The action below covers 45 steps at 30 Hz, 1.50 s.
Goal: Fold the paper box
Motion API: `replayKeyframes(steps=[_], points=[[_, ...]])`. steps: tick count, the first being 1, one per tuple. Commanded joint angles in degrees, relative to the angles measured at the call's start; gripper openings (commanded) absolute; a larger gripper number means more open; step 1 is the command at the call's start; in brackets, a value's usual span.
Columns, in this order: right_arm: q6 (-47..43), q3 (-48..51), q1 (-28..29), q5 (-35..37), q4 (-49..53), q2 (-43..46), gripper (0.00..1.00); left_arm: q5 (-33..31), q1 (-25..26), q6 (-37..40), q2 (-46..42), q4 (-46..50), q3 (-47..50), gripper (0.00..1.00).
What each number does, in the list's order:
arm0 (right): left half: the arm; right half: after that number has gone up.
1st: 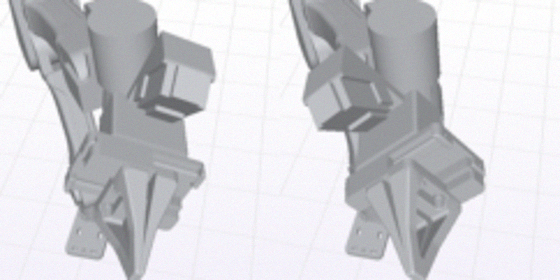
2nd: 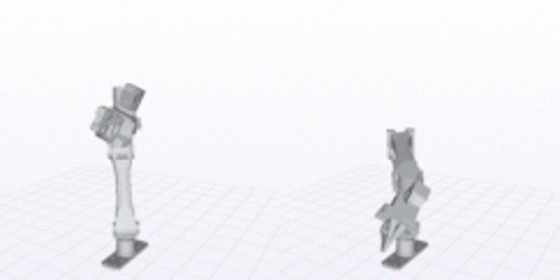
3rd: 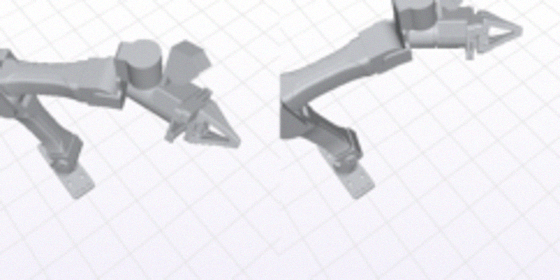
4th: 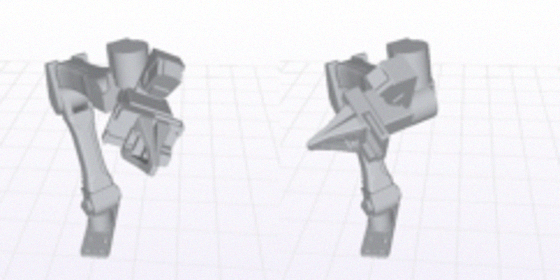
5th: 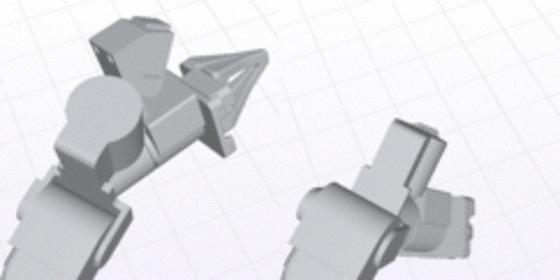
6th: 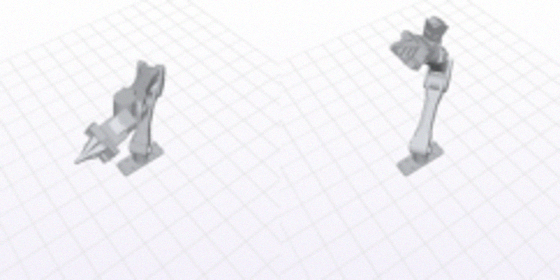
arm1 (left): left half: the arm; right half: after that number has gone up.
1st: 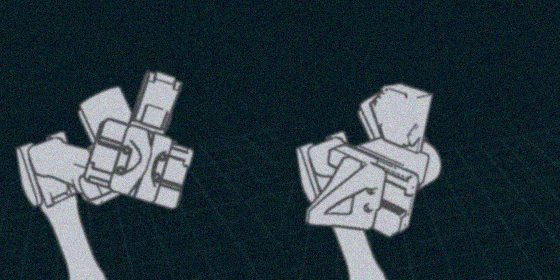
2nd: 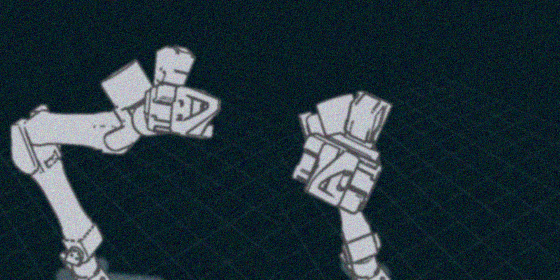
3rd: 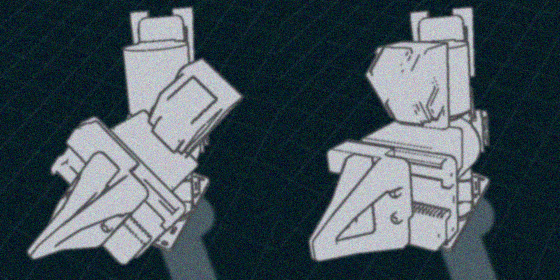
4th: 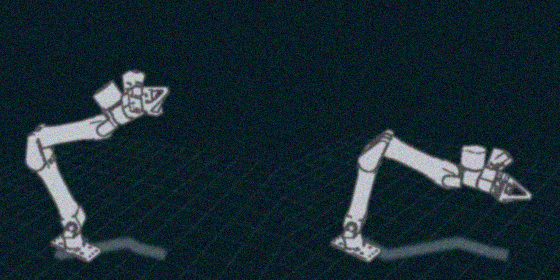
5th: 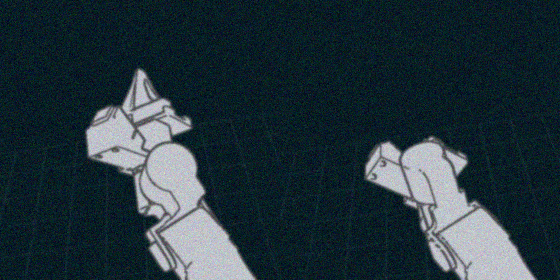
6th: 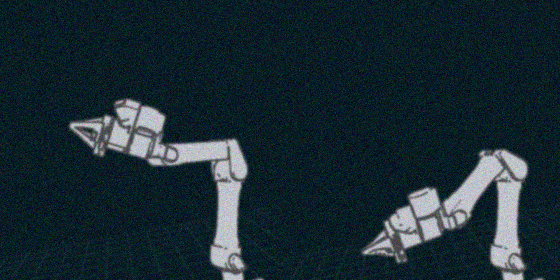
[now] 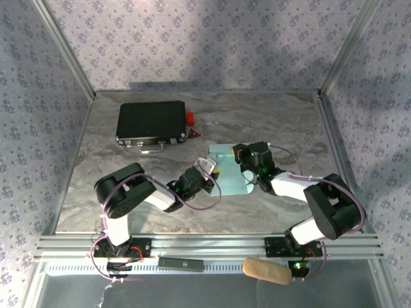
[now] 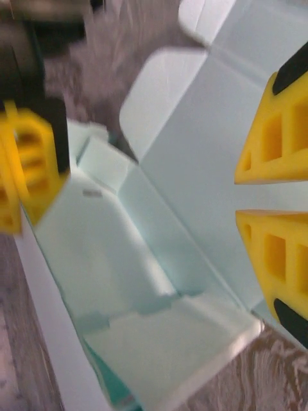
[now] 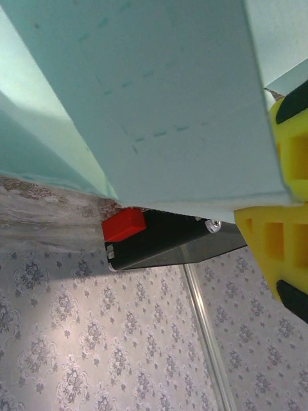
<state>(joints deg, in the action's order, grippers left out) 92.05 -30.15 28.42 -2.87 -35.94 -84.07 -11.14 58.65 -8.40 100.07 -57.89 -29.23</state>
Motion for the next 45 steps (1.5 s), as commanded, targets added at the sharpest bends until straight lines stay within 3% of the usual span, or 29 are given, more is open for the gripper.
replayKeyframes(steps=[1, 3, 5, 8, 15, 20, 21, 22, 23, 31, 38, 45], points=[[-2.06, 0.91, 0.48, -1.87, 9.92, -2.61, 0.00, -0.51, 1.10, -0.65, -6.78, 2.08, 3.67, 0.19], [-2.14, 0.71, 0.47, -1.80, 9.99, -2.46, 0.00, -2.73, 1.11, -1.17, -10.93, 5.81, 5.37, 0.20], [-2.37, 0.62, 0.49, -1.80, 10.03, -2.25, 0.00, -5.08, 0.14, -0.85, -14.12, 11.10, 5.47, 0.28], [-2.49, 0.43, 0.62, -1.87, 10.02, -2.24, 0.00, -2.69, -5.26, -1.79, -15.05, 15.97, 3.35, 0.40], [-2.31, 0.16, 0.67, -2.21, 9.32, -2.57, 0.00, -4.41, -10.65, 0.16, -6.51, 7.29, -1.46, 0.51], [-2.48, -0.68, 0.33, -2.57, 10.03, -2.52, 0.00, 1.57, -11.48, 0.08, -1.37, 2.79, -3.35, 0.54], [-2.54, -0.67, 0.32, -2.71, 9.97, -2.50, 0.00, 1.70, -11.48, -0.16, -0.70, 2.06, -3.15, 0.81], [-2.56, -0.70, 0.23, -2.75, 10.01, -2.49, 0.00, 1.51, -11.48, -0.29, 0.11, 1.15, -3.04, 0.92], [-2.58, -0.70, 0.10, -2.75, 9.96, -2.43, 0.00, 1.66, -11.54, -0.37, 0.82, -0.03, -2.94, 0.95], [-2.42, -0.48, 0.12, -2.66, 9.49, -2.53, 0.00, 2.26, -12.76, 0.40, 3.31, -2.90, -3.37, 0.82], [-2.56, -0.63, 0.14, -2.75, 9.76, -2.43, 0.00, 8.32, -13.54, 1.91, 5.43, -1.49, -6.38, 0.58], [-2.41, -0.75, 0.32, -3.17, 9.42, -3.20, 0.00, 9.86, -13.64, 2.58, 6.75, 1.32, -10.43, 0.50]])
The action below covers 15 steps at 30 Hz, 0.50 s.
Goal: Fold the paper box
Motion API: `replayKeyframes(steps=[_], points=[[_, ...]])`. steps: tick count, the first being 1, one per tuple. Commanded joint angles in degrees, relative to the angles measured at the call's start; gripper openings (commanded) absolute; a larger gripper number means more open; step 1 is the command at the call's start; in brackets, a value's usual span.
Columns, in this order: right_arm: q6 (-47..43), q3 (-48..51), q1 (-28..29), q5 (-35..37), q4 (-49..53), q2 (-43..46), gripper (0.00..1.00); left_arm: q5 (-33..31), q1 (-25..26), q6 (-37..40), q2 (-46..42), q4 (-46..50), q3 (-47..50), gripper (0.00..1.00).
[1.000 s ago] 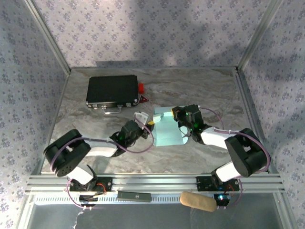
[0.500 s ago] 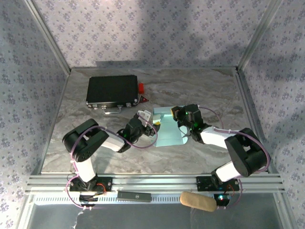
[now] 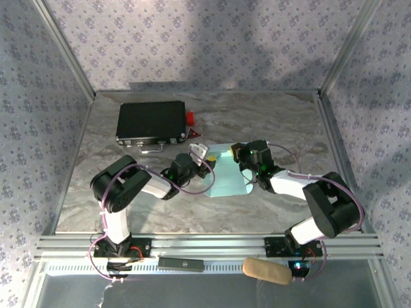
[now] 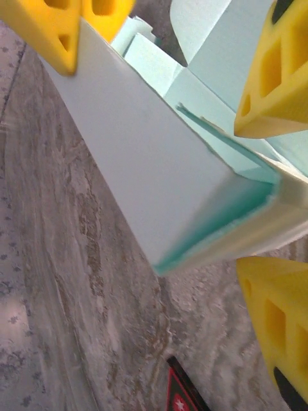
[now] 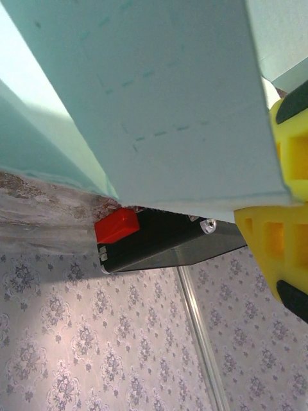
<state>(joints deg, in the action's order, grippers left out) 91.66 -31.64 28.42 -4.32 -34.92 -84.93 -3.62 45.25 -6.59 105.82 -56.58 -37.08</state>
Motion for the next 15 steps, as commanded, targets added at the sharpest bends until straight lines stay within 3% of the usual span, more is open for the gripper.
replayKeyframes(steps=[1, 5, 15], points=[[-2.04, 0.71, 0.35, -1.75, 8.22, -2.45, 0.00, 1.92, -0.27, 0.63, 1.34, 0.27, -3.20, 0.50], [-1.93, 0.52, 0.40, -1.91, 8.22, -2.44, 0.00, 1.51, -0.58, -0.30, 2.58, 1.12, -4.75, 0.34], [-1.77, -0.01, 0.71, -2.02, 7.76, -3.29, 0.00, -2.89, 1.04, -2.37, 4.60, 2.53, -7.90, 0.27]])
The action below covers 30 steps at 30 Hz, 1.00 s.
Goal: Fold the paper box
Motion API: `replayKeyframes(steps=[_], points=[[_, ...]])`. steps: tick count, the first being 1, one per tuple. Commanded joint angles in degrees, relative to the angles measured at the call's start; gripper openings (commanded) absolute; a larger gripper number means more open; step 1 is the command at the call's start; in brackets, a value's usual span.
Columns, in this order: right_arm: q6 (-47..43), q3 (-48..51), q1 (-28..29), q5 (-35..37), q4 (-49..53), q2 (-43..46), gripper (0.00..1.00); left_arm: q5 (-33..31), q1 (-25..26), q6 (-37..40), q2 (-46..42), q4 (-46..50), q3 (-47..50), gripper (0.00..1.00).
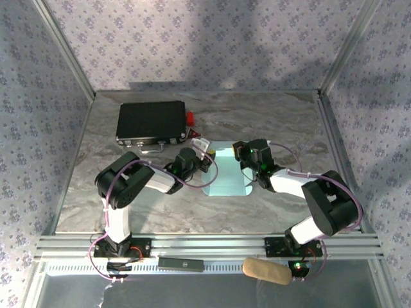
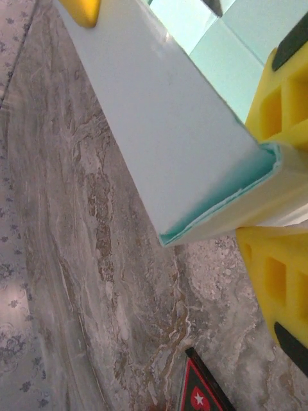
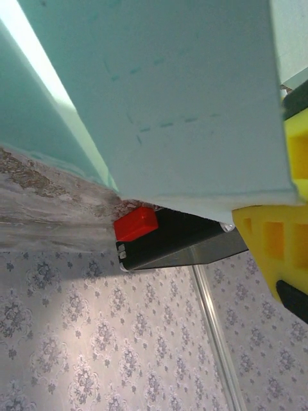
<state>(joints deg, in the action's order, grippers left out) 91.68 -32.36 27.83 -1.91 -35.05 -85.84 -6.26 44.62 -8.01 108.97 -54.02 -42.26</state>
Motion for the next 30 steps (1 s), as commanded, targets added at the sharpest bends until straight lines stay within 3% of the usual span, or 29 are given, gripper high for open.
replayKeyframes(steps=[1, 8, 12, 16, 18, 21, 25, 30], points=[[-1.70, 0.51, 1.43, -4.42, 7.85, -2.61, 0.00, -1.61, 2.46, -0.80, 1.75, 0.29, -3.26, 0.24], [-1.66, 0.28, 1.95, -4.20, 7.93, -2.81, 0.00, -14.19, 7.24, -1.10, 3.93, 3.42, -6.74, 0.00], [-2.26, 0.18, 2.27, -3.69, 9.72, -1.62, 0.02, -25.32, 9.52, -3.62, 3.61, 8.13, -8.31, 0.00], [-5.74, 0.43, 3.74, 0.57, 15.17, 6.15, 0.44, -34.90, 11.14, -8.22, 0.19, 16.41, -8.70, 0.00], [-10.70, -1.25, 4.41, 4.35, 23.35, 13.07, 0.54, -36.73, 11.19, -10.31, -2.39, 22.13, -8.87, 0.00], [-17.28, -3.94, 4.11, 8.21, 34.03, 22.55, 0.61, -38.74, 11.21, -13.30, -7.92, 30.83, -8.33, 0.00], [-23.24, -9.43, 1.96, 6.92, 46.40, 28.40, 0.62, -37.69, 10.58, -19.75, -15.01, 51.64, -13.39, 0.00], [-26.25, -18.04, 3.00, 8.06, 54.97, 26.88, 0.60, -36.54, 10.31, -28.90, -17.50, 79.68, -24.97, 0.00]])
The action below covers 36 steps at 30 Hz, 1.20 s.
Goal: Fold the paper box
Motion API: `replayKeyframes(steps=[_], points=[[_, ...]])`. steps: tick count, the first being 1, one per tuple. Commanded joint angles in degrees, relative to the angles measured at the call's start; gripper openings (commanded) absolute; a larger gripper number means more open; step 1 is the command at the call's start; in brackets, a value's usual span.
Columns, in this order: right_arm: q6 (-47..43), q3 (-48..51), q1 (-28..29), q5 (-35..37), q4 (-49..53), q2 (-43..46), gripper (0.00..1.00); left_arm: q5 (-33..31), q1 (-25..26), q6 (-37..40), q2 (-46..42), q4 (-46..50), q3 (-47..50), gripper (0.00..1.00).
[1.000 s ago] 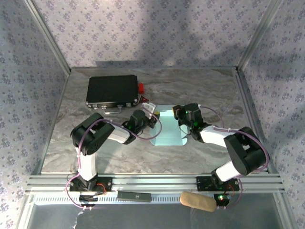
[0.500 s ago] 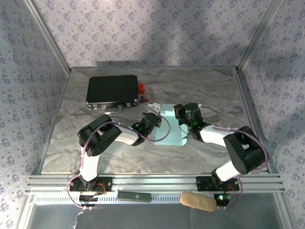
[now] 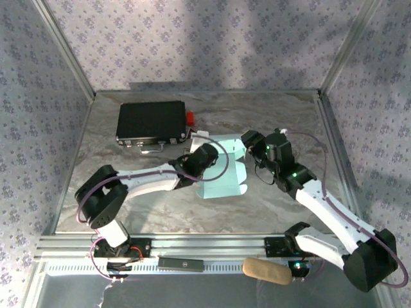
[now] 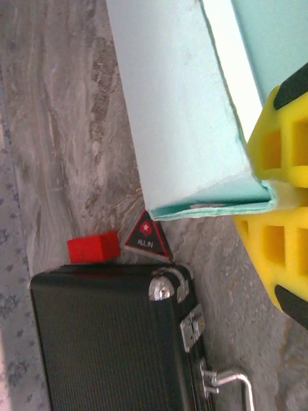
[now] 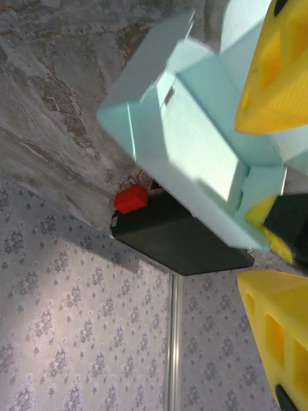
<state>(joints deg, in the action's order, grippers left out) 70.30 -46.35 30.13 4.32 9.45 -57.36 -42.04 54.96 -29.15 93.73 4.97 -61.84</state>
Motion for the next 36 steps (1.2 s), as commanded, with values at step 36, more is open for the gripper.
replayKeyframes(steps=[36], points=[[-7.50, -25.18, 5.28, 4.15, 19.22, -27.24, 0.59, -1.81, 4.01, -10.84, -9.33, 29.66, -7.31, 0.00]])
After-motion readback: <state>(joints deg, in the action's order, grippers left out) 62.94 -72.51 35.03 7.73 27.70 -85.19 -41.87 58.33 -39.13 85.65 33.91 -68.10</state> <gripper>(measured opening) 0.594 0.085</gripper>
